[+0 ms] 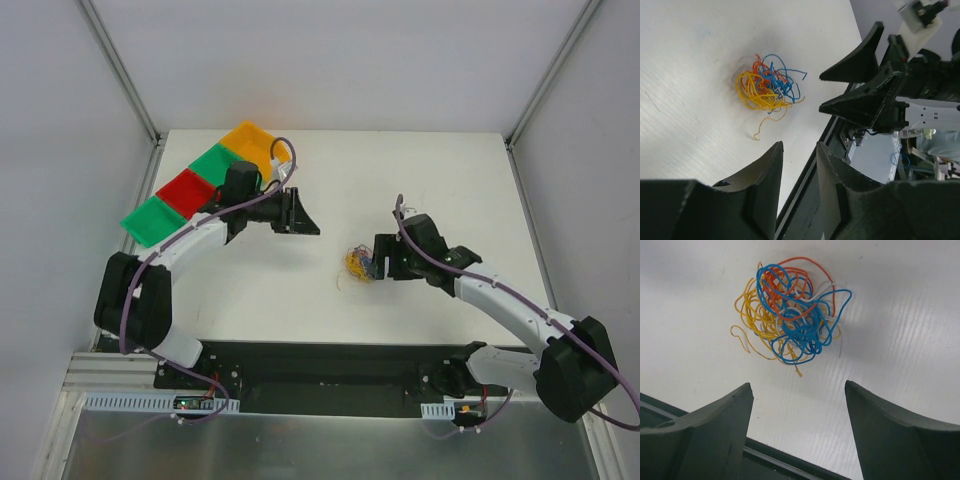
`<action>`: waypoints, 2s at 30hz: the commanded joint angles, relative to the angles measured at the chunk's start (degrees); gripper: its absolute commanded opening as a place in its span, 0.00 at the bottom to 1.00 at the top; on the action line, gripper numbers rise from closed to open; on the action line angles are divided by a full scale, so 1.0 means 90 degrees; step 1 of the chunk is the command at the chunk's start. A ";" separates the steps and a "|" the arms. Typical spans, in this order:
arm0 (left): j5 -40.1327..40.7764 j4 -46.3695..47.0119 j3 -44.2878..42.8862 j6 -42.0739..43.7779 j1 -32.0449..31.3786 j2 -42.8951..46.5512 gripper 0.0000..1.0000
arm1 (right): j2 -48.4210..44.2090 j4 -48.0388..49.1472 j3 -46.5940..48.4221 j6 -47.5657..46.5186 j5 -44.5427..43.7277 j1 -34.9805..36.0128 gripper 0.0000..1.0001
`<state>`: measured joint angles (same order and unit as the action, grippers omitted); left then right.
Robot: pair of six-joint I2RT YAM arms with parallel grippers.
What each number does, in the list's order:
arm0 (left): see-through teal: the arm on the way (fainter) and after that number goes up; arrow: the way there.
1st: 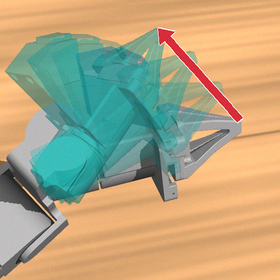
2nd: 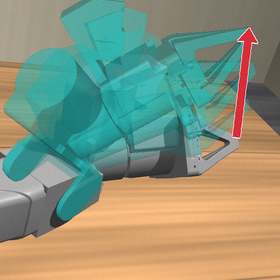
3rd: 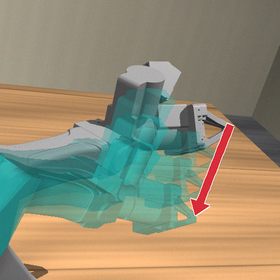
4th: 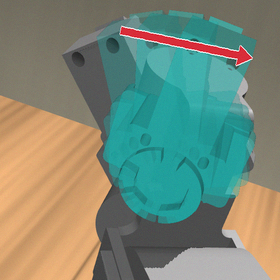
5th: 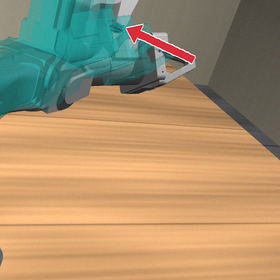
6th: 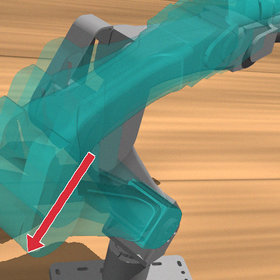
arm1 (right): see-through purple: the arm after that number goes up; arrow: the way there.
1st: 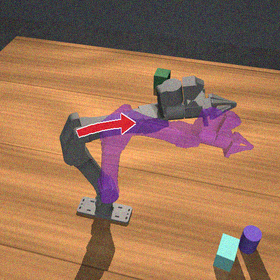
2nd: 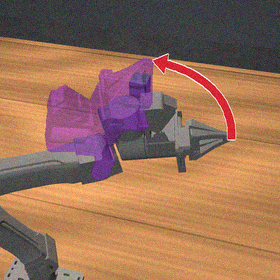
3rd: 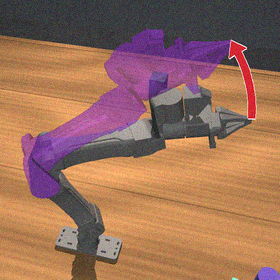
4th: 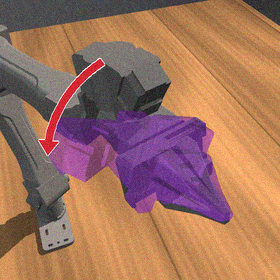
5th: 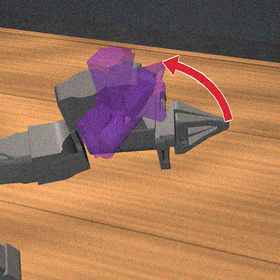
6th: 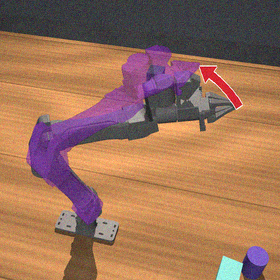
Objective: Untangle the cables
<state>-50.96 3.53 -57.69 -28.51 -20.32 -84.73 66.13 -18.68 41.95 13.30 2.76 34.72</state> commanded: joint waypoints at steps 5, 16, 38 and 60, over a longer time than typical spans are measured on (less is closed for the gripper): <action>-0.0451 0.0047 -0.0318 0.0051 -0.0681 -0.1072 0.43 | 0.0493 -0.0152 0.0661 -0.0628 -0.0376 -0.0098 0.68; -0.0510 -0.0001 -0.0680 0.0707 -0.1355 -0.2626 0.56 | 0.0270 0.0454 0.0182 -0.0364 0.0620 -0.0430 0.68; 0.0525 -0.0627 -0.0758 0.1000 -0.2361 -0.2423 0.00 | 0.0903 0.1966 -0.0580 0.0728 0.1323 -0.0674 0.77; 0.3004 -0.1728 -0.1410 0.1175 -0.2352 0.2333 0.00 | 0.1501 0.2232 -0.0716 0.0768 -0.0218 -0.0664 0.03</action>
<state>-33.32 -6.96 -61.89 -21.76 -41.91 -66.59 82.83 4.32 36.69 21.69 8.21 29.50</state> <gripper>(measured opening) 0.004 0.088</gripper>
